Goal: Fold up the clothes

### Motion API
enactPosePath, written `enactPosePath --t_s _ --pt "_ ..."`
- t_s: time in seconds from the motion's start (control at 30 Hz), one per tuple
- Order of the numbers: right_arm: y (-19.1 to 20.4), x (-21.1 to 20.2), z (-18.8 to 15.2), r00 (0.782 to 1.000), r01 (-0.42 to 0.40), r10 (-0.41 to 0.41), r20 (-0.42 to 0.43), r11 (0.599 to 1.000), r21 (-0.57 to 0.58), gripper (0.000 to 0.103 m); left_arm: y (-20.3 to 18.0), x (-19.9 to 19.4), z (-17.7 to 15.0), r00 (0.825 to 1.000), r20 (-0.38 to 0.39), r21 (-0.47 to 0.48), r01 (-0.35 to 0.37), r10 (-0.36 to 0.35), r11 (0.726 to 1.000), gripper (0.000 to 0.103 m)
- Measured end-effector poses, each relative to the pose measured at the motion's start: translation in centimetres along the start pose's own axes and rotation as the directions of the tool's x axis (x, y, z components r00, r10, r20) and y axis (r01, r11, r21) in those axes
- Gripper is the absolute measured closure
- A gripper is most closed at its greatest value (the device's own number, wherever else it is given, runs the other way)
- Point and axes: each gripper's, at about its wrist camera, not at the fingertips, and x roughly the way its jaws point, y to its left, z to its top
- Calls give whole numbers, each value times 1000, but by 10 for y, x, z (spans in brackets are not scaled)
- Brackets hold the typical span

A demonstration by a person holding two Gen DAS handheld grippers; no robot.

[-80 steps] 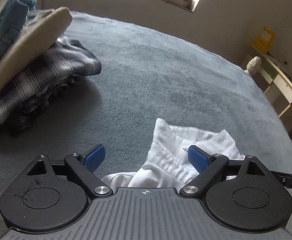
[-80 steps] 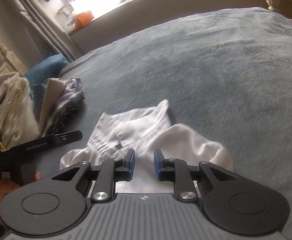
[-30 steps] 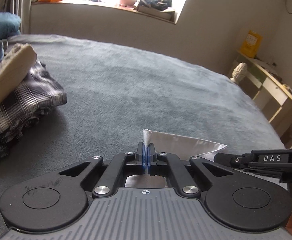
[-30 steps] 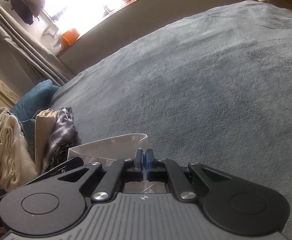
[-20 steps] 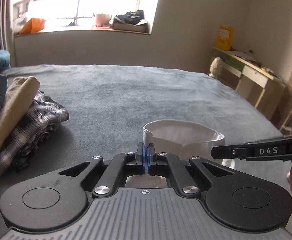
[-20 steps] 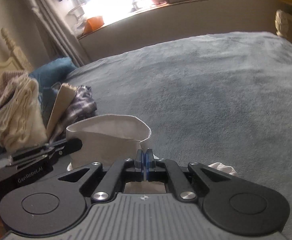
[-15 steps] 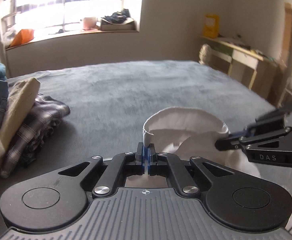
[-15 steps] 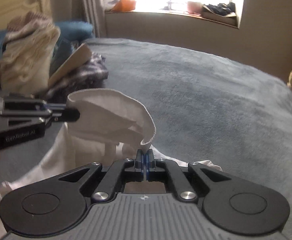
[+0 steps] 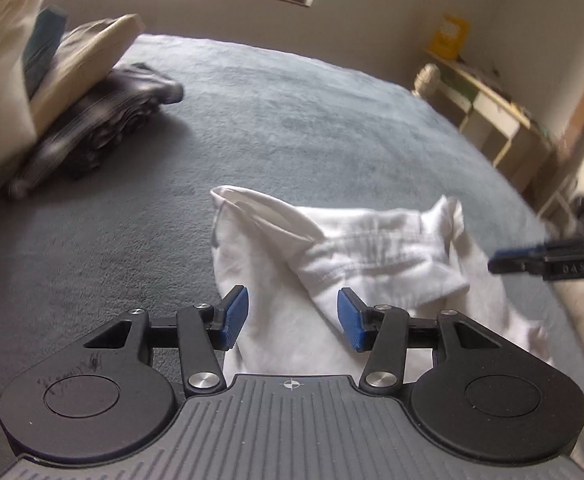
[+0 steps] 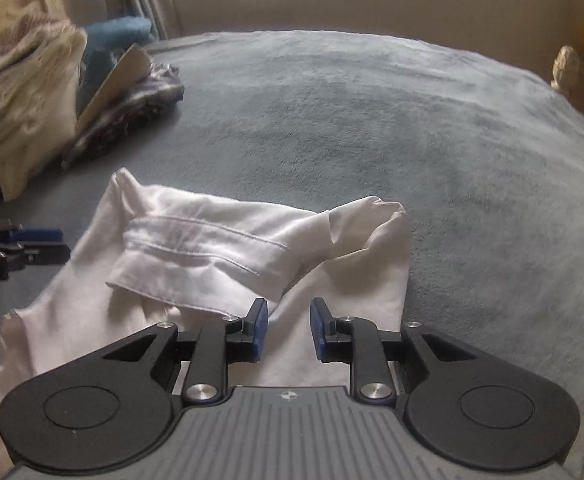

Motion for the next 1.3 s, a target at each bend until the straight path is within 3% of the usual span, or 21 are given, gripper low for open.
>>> enactPosePath --t_s 0.1,0.2,0.33,0.53,0.8,1.17,1.3 --pt "-22 4 5 995 -100 100 14 974 203 72 8 11 10 1000 -3 -123 27 -28 992 54" --pt "-34 24 6 985 -159 171 -3 919 361 69 2 27 13 999 -18 -142 34 -36 989 54" --pt "-32 52 8 987 -132 159 -35 908 399 69 -13 45 12 999 -33 -84 25 -28 996 54" --pt "-43 71 10 983 -157 185 -12 865 476 69 -16 68 14 1000 -29 -64 3 -5 998 54" --pt "-40 80 19 988 -145 153 10 906 398 79 -13 88 18 1000 -15 -55 -21 21 998 54" --pt "-29 91 35 999 -32 22 42 965 258 80 -20 102 23 998 29 20 -65 64 998 54" --pt "-23 69 33 995 -55 36 96 977 204 79 -14 83 23 999 40 35 -35 33 999 54"
